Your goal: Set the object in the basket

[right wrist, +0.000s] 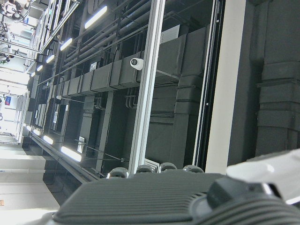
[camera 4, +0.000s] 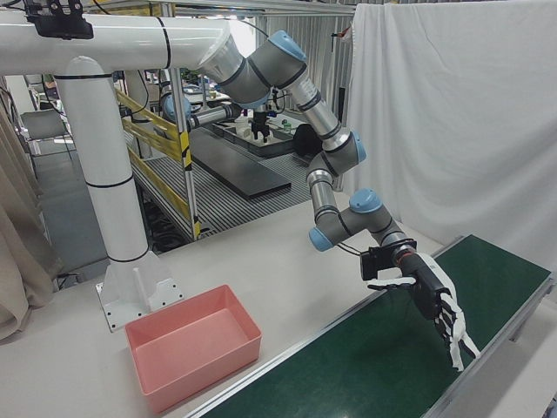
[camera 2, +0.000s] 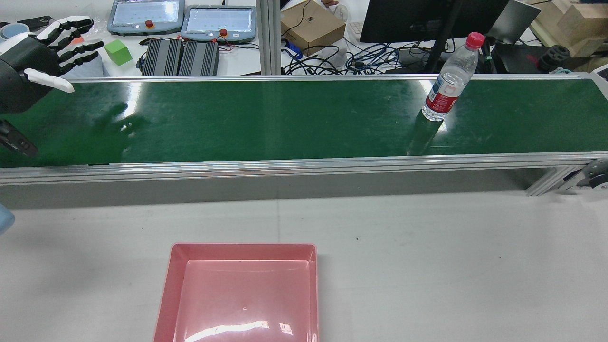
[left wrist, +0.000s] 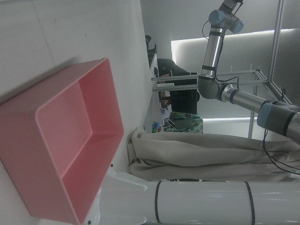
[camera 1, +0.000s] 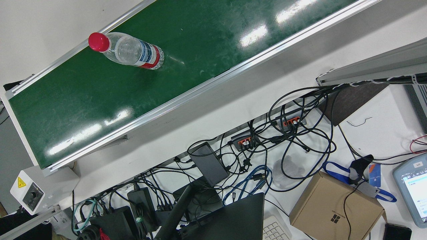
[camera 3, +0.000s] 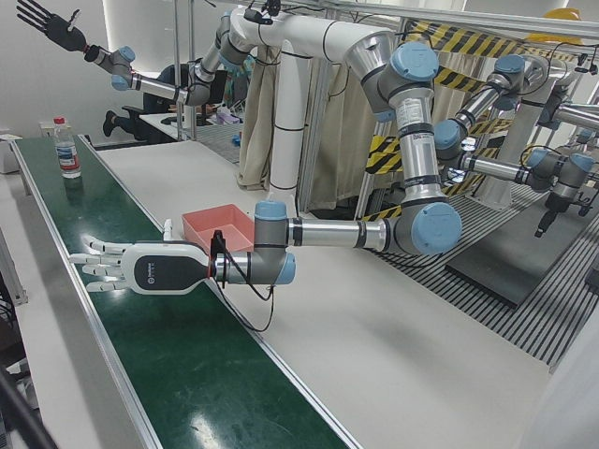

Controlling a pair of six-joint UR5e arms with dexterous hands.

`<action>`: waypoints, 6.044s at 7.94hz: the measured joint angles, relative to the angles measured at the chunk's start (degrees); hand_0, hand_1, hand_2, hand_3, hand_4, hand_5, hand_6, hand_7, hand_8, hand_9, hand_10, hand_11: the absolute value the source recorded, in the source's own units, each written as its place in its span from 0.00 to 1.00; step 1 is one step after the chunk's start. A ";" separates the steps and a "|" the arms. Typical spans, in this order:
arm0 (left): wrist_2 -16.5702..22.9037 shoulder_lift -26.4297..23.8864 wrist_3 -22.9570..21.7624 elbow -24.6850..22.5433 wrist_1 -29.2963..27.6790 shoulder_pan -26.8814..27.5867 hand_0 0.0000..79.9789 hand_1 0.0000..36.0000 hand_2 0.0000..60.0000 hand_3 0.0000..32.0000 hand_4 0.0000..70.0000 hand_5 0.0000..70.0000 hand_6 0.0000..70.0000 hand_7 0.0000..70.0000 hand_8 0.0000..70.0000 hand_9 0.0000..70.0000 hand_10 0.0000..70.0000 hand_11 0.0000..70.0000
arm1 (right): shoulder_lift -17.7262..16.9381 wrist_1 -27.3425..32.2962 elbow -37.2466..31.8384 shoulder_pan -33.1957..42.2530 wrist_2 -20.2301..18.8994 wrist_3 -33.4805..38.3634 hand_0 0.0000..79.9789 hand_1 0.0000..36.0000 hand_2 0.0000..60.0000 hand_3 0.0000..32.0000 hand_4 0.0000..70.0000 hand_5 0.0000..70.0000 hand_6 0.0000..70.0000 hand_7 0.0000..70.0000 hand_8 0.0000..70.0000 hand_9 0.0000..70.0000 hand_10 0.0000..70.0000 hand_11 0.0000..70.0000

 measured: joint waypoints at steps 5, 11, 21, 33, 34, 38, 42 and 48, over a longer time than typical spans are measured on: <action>0.09 -0.04 -0.11 -0.01 0.00 0.00 0.74 0.34 0.00 0.30 0.00 0.36 0.08 0.03 0.15 0.17 0.05 0.10 | 0.00 0.00 0.00 0.00 0.00 0.00 0.00 0.00 0.00 0.00 0.00 0.00 0.00 0.00 0.00 0.00 0.00 0.00; 0.11 -0.07 -0.11 -0.01 0.00 0.05 0.74 0.35 0.00 0.27 0.03 0.37 0.10 0.04 0.19 0.19 0.07 0.13 | 0.00 0.03 0.00 0.00 0.00 0.00 0.00 0.00 0.00 0.00 0.00 0.00 0.00 0.00 0.00 0.00 0.00 0.00; 0.13 -0.46 -0.18 -0.10 0.00 -0.01 0.74 0.33 0.00 0.32 0.00 0.36 0.07 0.02 0.14 0.16 0.06 0.11 | 0.00 0.00 0.00 0.00 0.00 0.00 0.00 0.00 0.00 0.00 0.00 0.00 0.00 0.00 0.00 0.00 0.00 0.00; -0.02 -0.28 -0.31 -0.03 2.12 -0.14 0.73 0.30 0.00 0.29 0.01 0.37 0.08 0.04 0.16 0.16 0.07 0.12 | 0.00 0.00 0.00 0.00 0.00 0.00 0.00 0.00 0.00 0.00 0.00 0.00 0.00 0.00 0.00 0.00 0.00 0.00; -0.11 -0.37 -0.25 -0.07 2.10 -0.07 0.73 0.28 0.00 0.29 0.02 0.37 0.08 0.03 0.17 0.17 0.07 0.12 | 0.00 0.00 0.00 0.00 0.00 0.00 0.00 0.00 0.00 0.00 0.00 0.00 0.00 0.00 0.00 0.00 0.00 0.00; -0.21 -1.63 -0.17 -0.44 4.03 0.06 0.76 0.32 0.00 0.36 0.00 0.36 0.06 0.03 0.13 0.14 0.06 0.11 | 0.00 0.00 0.00 0.00 0.00 0.00 0.00 0.00 0.00 0.00 0.00 0.00 0.00 0.00 0.00 0.00 0.00 0.00; -3.41 -6.93 0.41 -0.80 9.05 3.41 0.75 0.29 0.00 0.39 0.00 0.34 0.05 0.03 0.13 0.12 0.07 0.13 | 0.00 0.00 0.00 0.00 0.00 0.00 0.00 0.00 0.00 0.00 0.00 0.00 0.00 0.00 0.00 0.00 0.00 0.00; -9.74 -7.67 3.34 -0.83 9.50 8.83 0.71 0.19 0.00 0.42 0.00 0.34 0.05 0.04 0.15 0.14 0.08 0.13 | 0.00 0.00 0.00 0.00 0.00 0.00 0.00 0.00 0.00 0.00 0.00 0.00 0.00 0.00 0.00 0.00 0.00 0.00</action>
